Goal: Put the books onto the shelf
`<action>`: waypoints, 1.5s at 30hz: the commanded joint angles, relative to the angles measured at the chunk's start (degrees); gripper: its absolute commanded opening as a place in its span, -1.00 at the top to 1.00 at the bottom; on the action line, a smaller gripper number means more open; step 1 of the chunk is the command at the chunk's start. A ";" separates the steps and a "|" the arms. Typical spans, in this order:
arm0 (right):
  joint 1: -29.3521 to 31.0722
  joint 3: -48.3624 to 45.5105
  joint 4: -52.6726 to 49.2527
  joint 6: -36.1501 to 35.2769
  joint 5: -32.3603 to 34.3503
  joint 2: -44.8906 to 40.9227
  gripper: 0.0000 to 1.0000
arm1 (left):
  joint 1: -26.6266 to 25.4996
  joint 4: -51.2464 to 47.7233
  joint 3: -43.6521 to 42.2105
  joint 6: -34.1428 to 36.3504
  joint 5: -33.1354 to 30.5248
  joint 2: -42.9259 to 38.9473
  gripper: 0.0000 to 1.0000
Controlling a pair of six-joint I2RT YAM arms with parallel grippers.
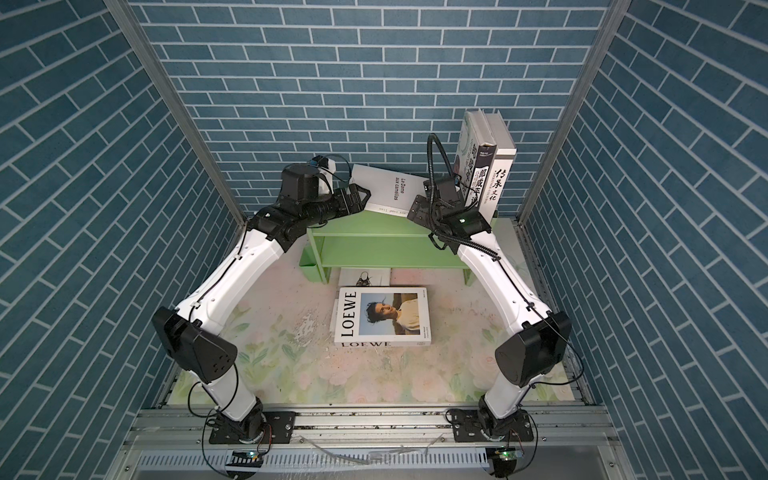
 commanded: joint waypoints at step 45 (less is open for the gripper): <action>14.64 -21.34 35.08 -31.17 -2.91 -10.68 -0.70 | -5.92 -2.27 8.14 6.58 6.25 -1.04 -0.97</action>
